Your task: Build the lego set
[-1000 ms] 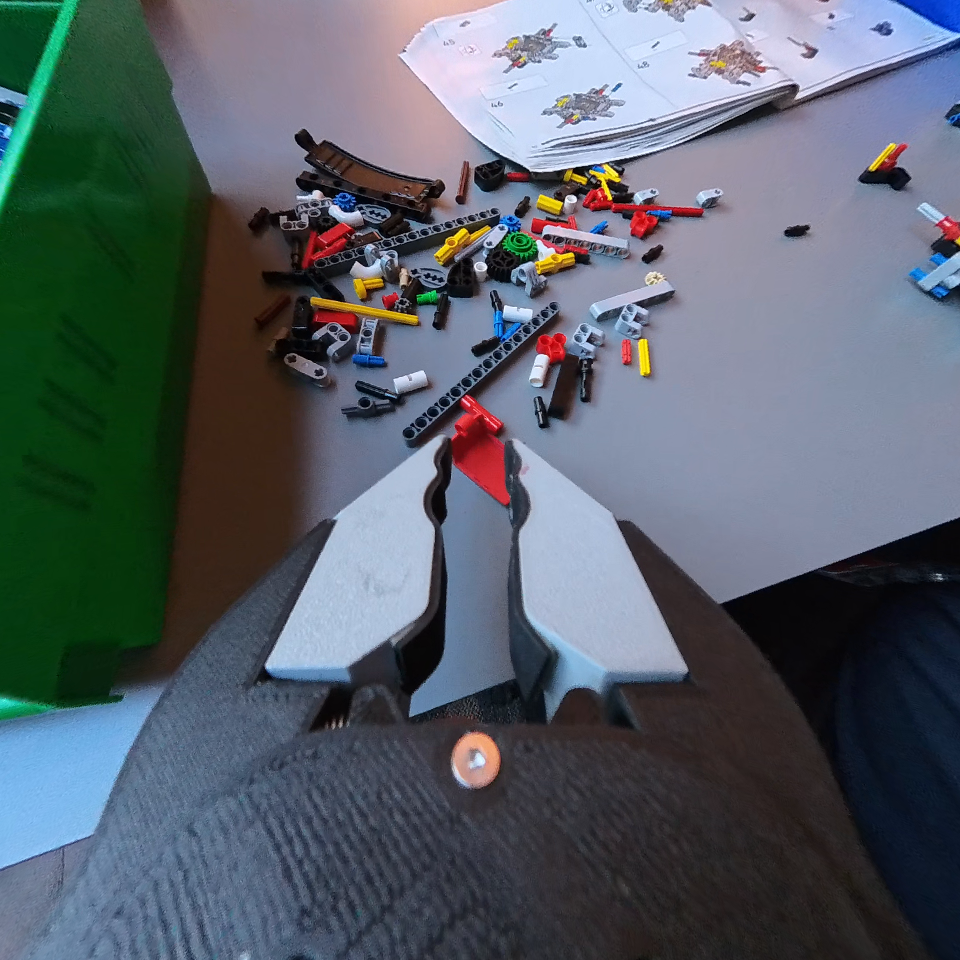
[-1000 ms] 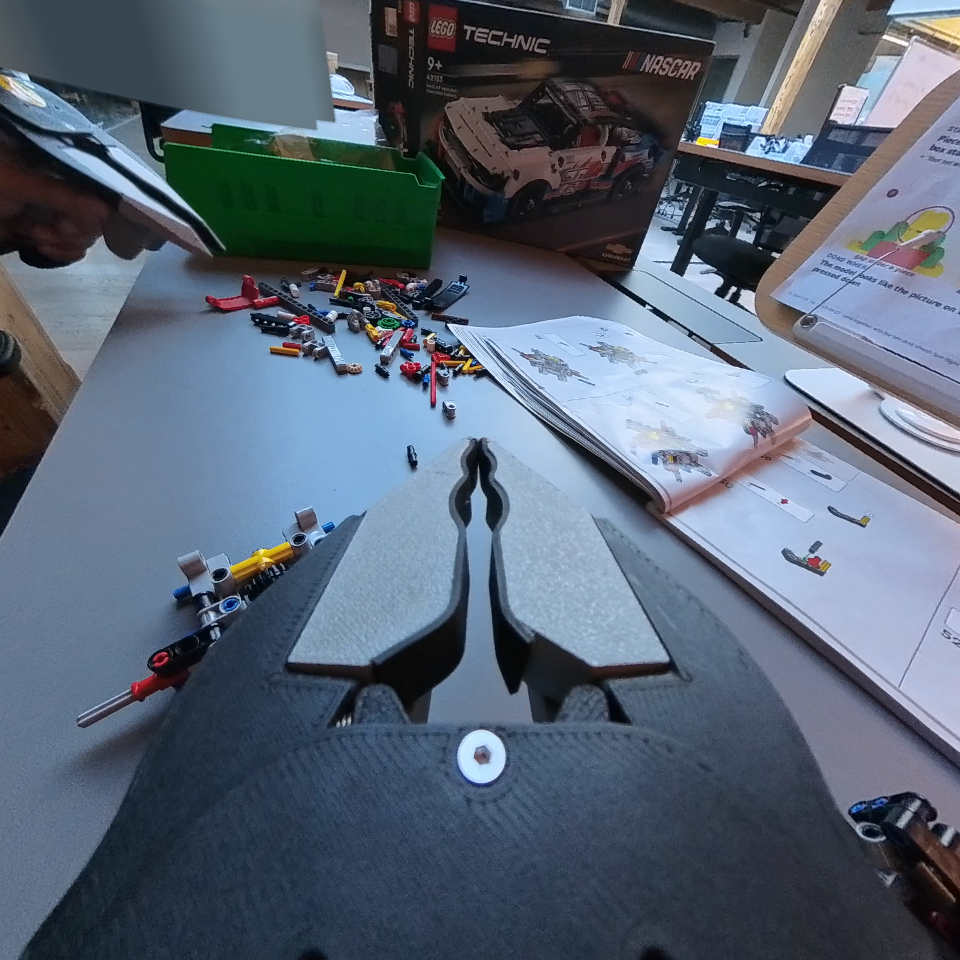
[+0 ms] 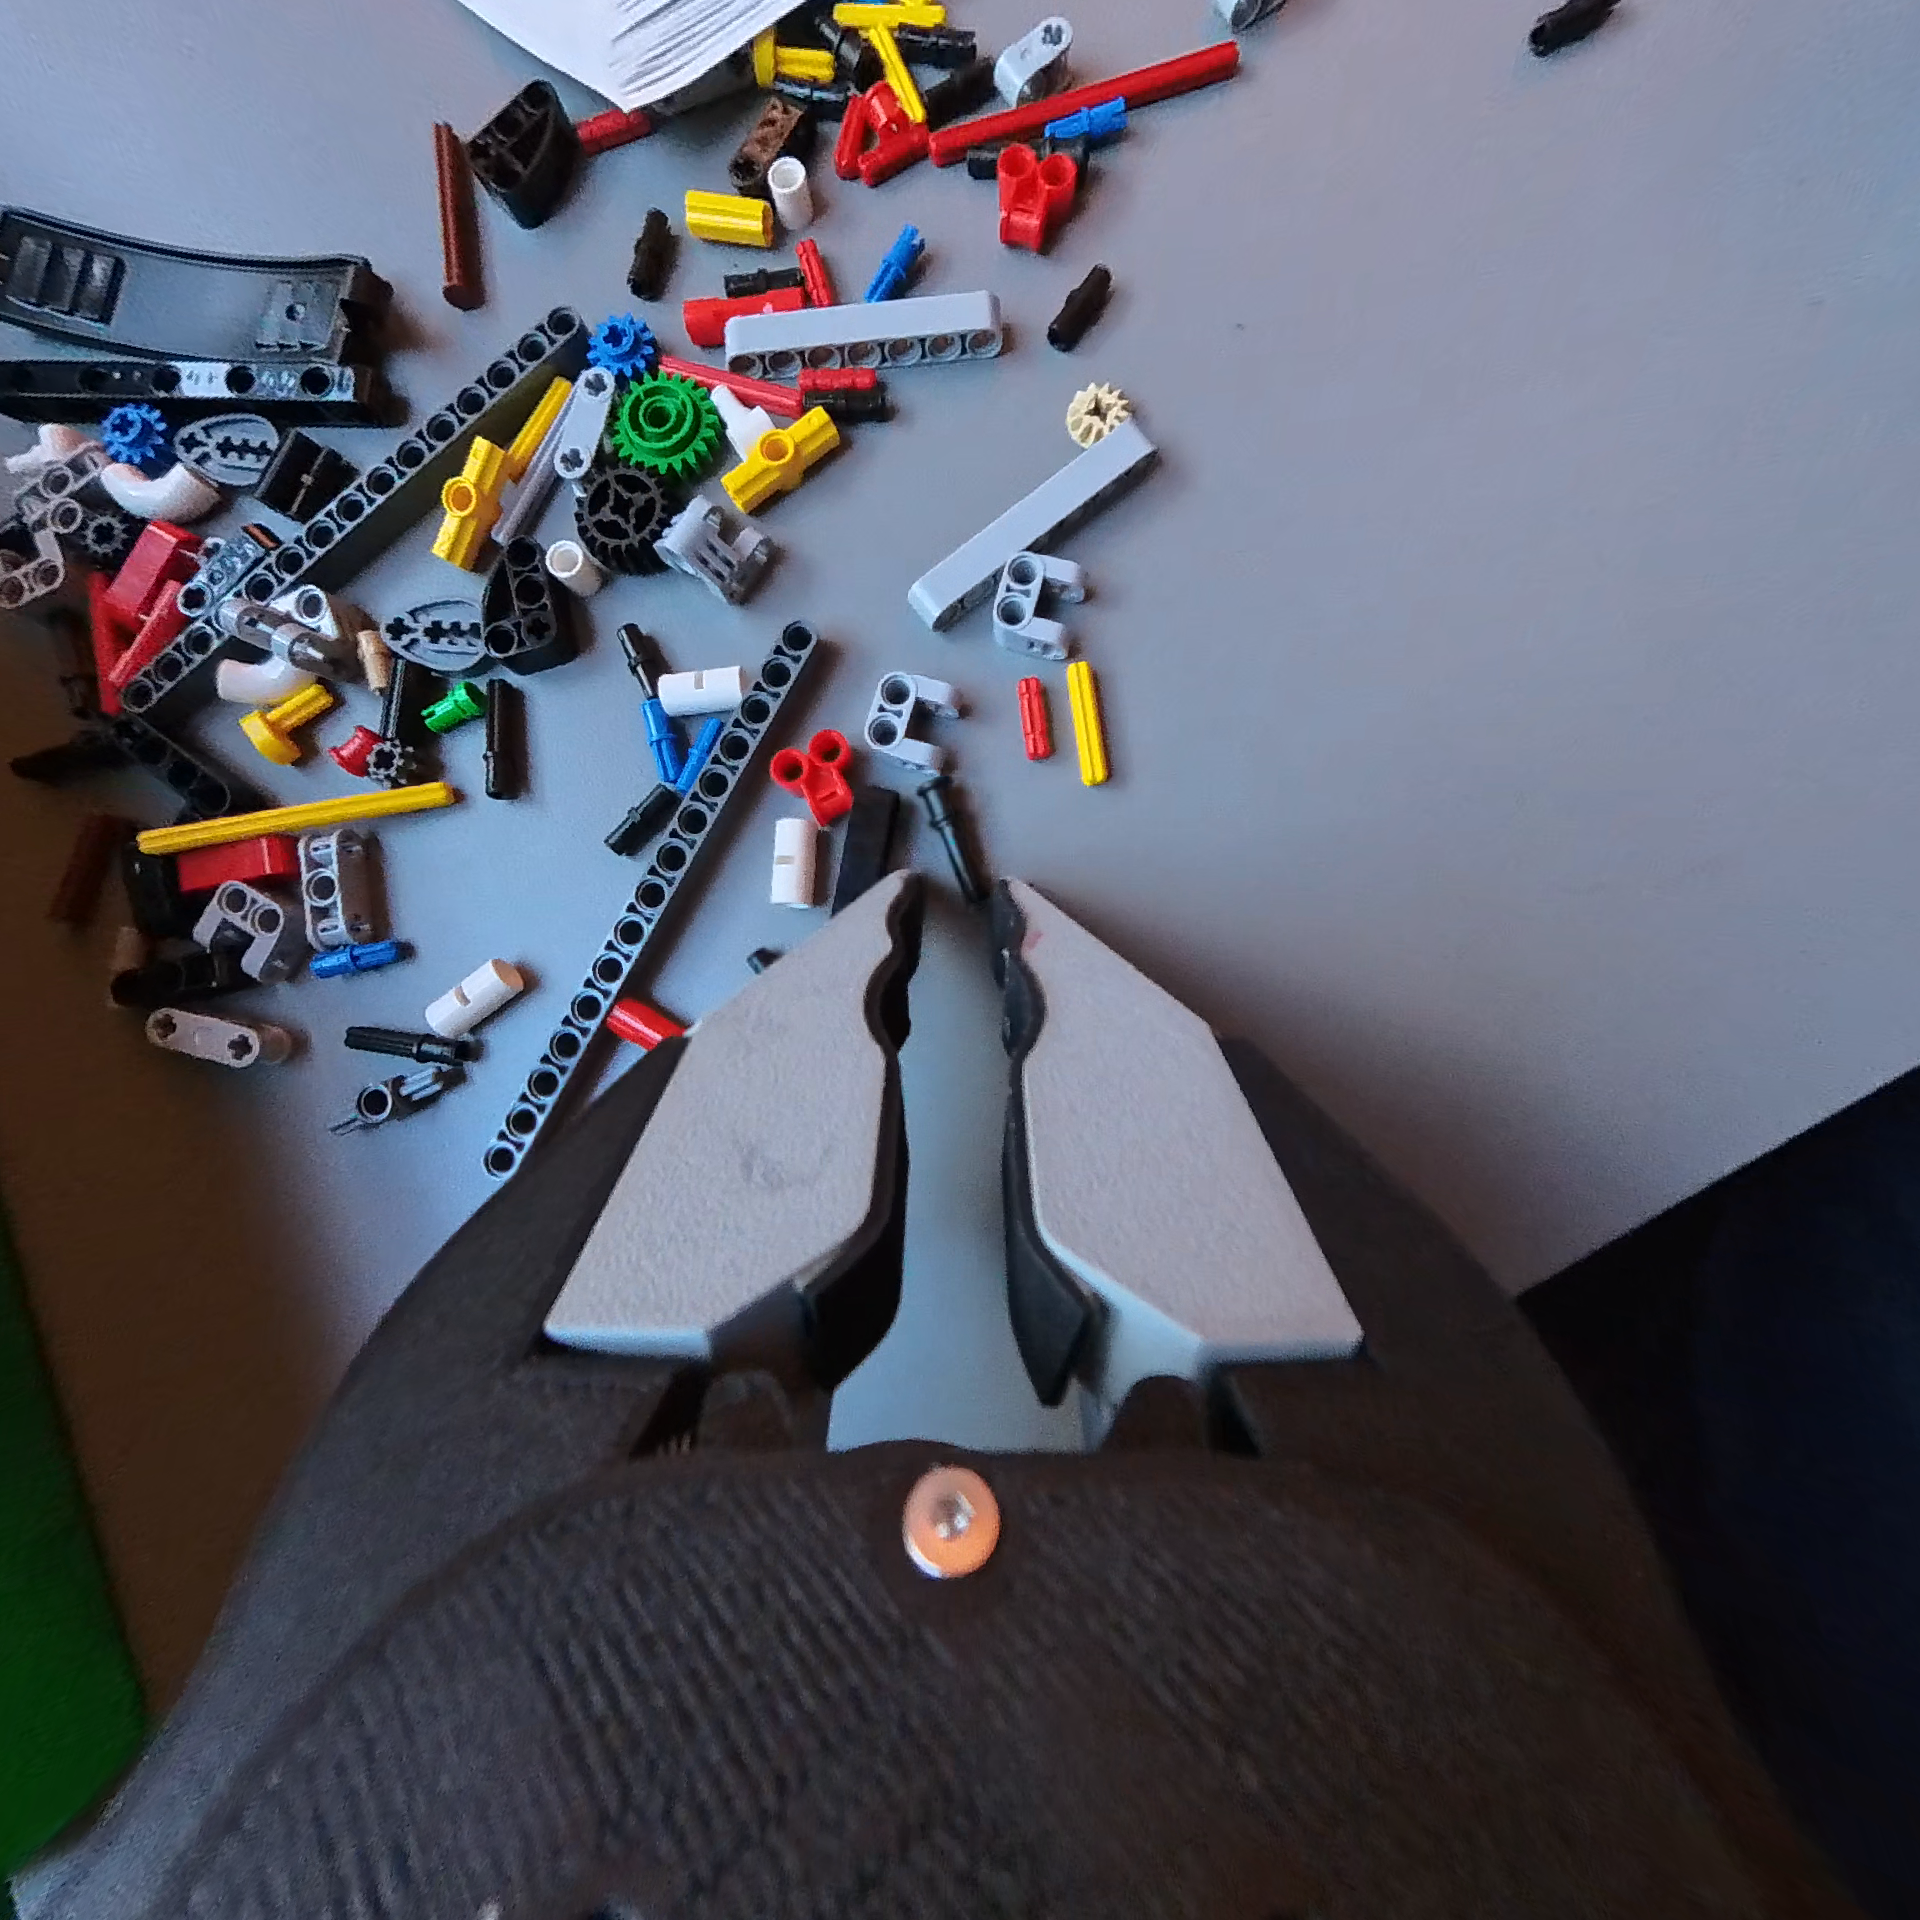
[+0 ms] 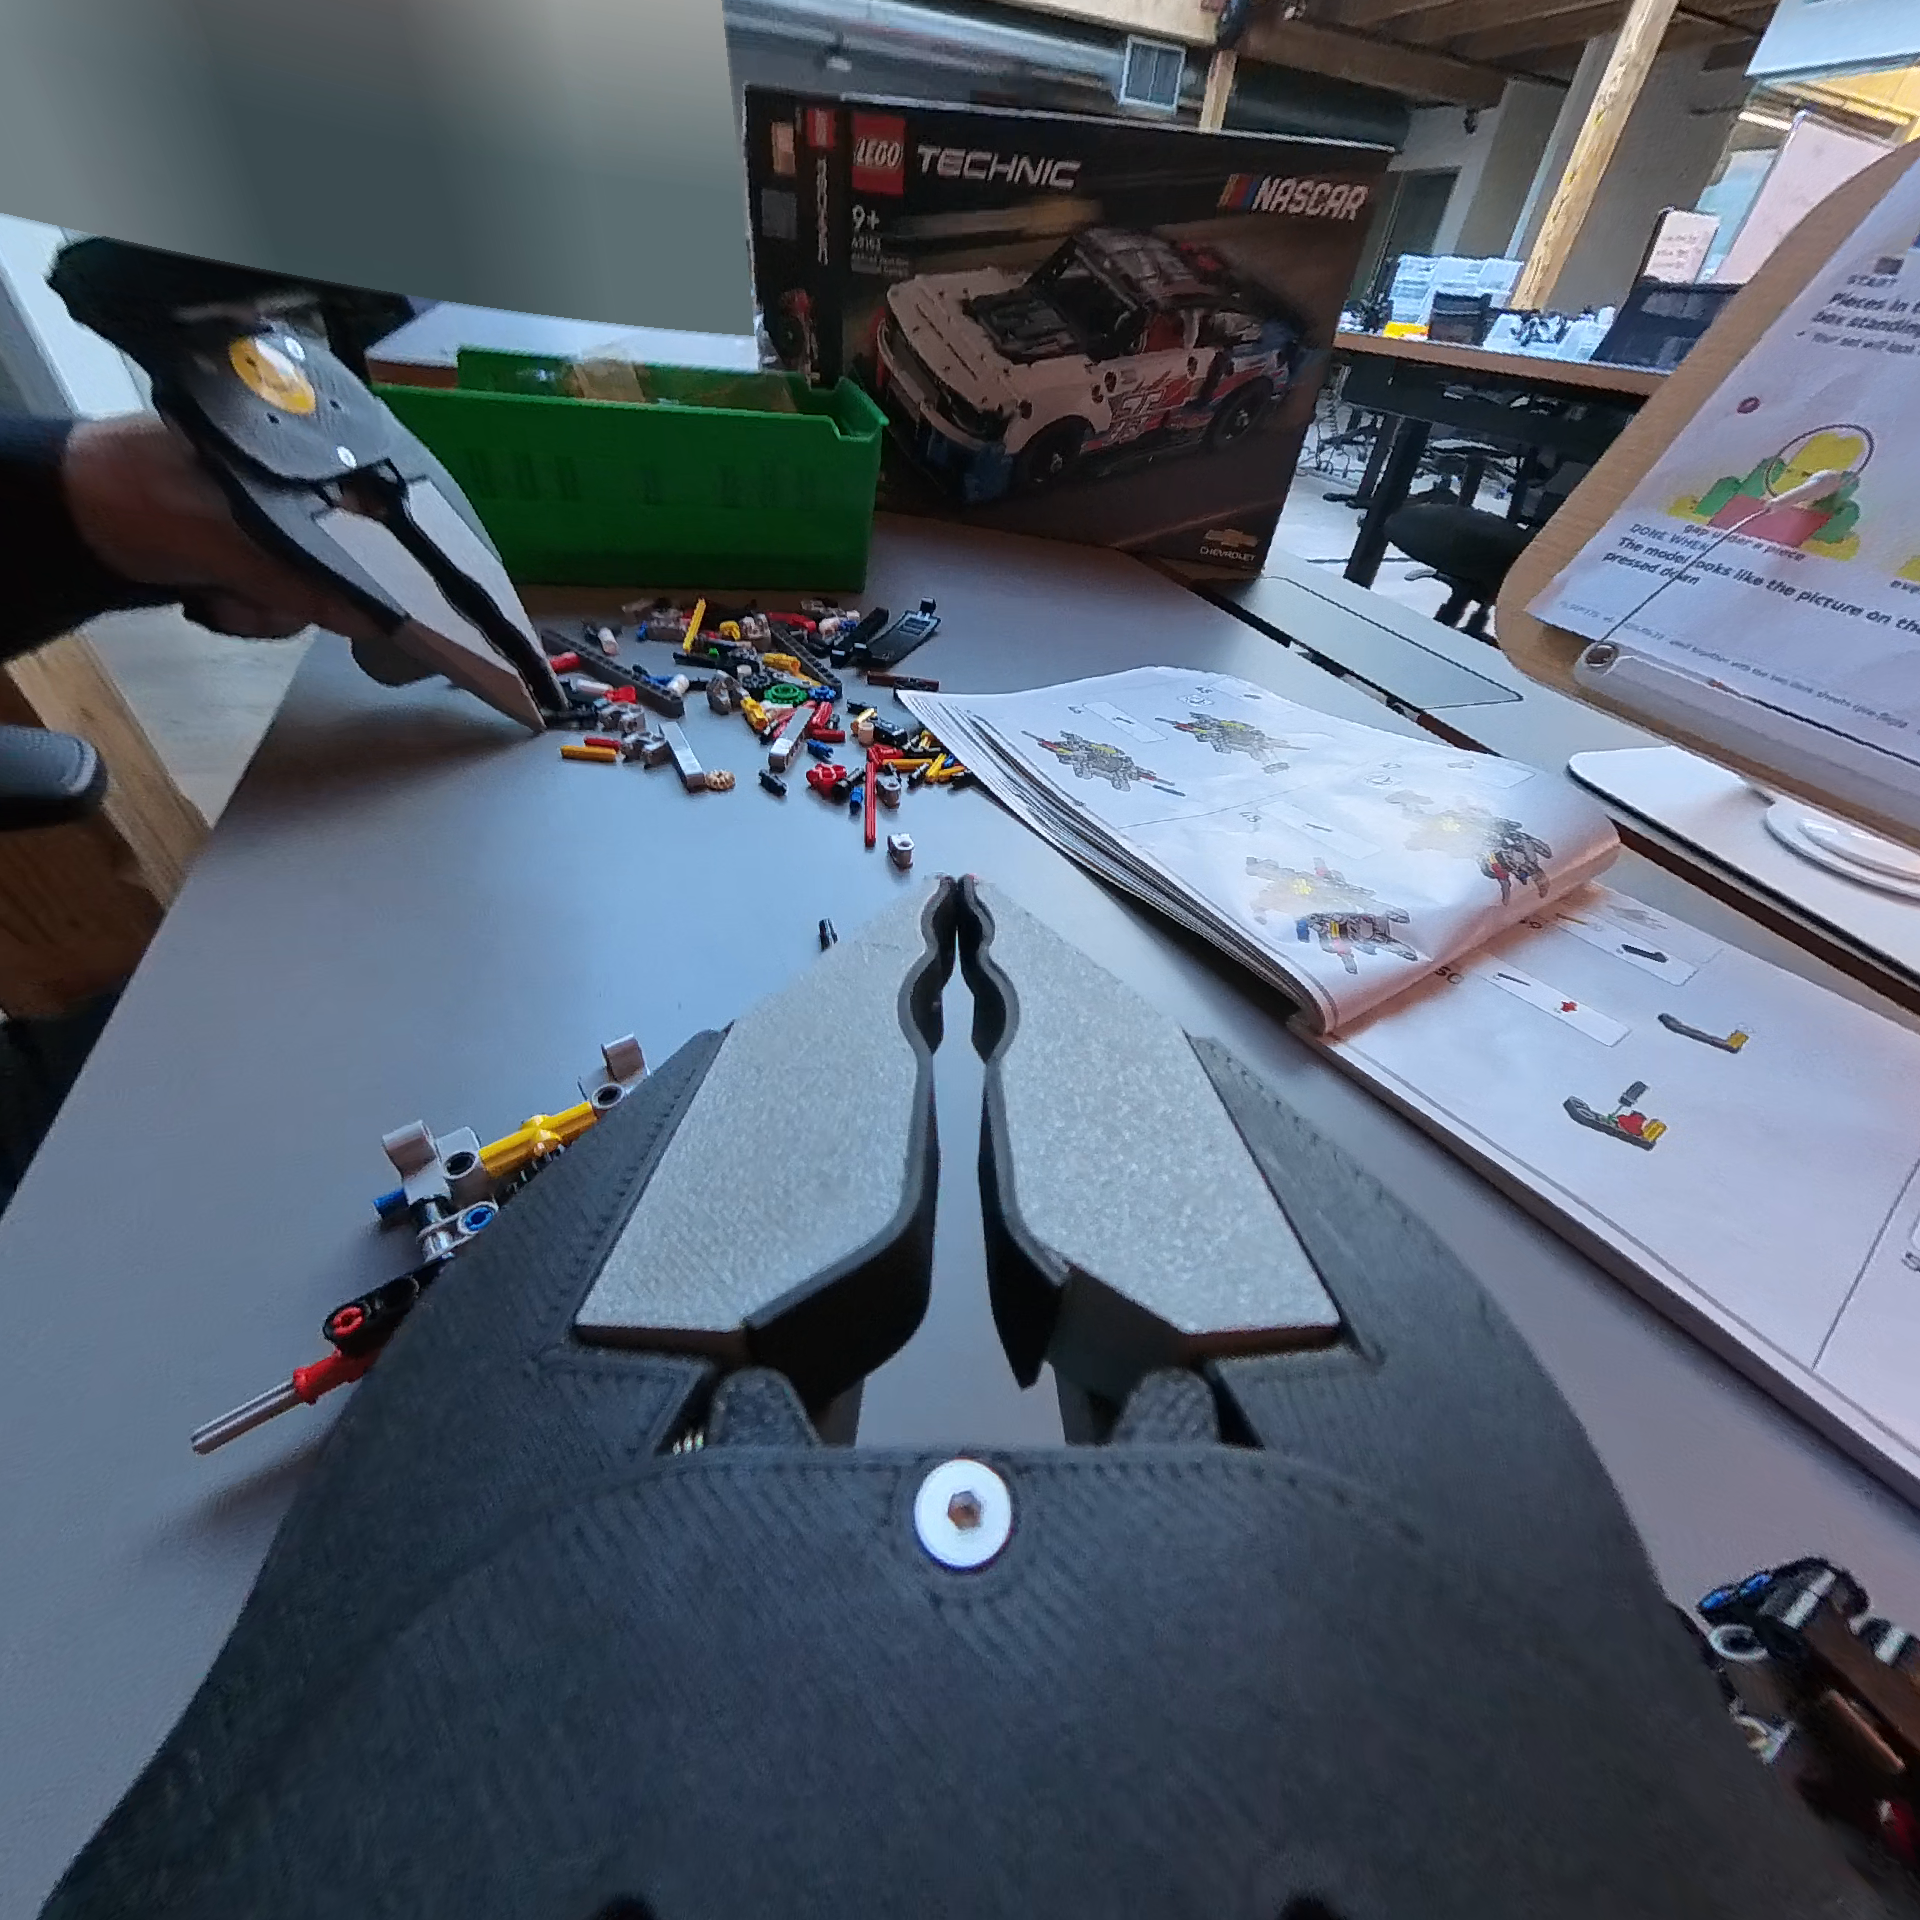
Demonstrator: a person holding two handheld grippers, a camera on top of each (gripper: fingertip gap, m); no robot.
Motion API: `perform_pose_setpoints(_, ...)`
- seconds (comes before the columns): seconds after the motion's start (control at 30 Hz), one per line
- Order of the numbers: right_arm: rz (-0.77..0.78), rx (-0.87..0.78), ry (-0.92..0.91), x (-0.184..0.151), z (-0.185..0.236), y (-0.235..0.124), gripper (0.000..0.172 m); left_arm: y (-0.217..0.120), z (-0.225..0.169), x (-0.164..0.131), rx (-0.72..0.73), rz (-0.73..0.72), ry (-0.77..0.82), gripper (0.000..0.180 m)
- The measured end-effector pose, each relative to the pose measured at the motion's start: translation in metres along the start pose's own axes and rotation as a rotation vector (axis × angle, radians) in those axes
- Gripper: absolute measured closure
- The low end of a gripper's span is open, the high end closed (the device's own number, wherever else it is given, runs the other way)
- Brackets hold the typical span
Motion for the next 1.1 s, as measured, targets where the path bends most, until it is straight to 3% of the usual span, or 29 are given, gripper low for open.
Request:
perform_pose_setpoints(0.27,-0.004,0.01,0.015,0.001,0.001,-0.003,0.172,0.002,0.002,0.001,0.002,-0.007,-0.04,0.178)
perform_pose_setpoints(1.1,-0.044,0.124,0.133,0.006,0.01,-0.006,0.172,0.007,0.004,0.007,-0.04,-0.058,-0.038,0.178)
Point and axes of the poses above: each gripper's, where its closed fingertips meet, y out along the fingers, x out of its top, z = x × y across the jaws, the point moved 1 cm from there along -y, back along the fingers, and after that the axes turned 5 degrees about -z, right-handed, at the moved point
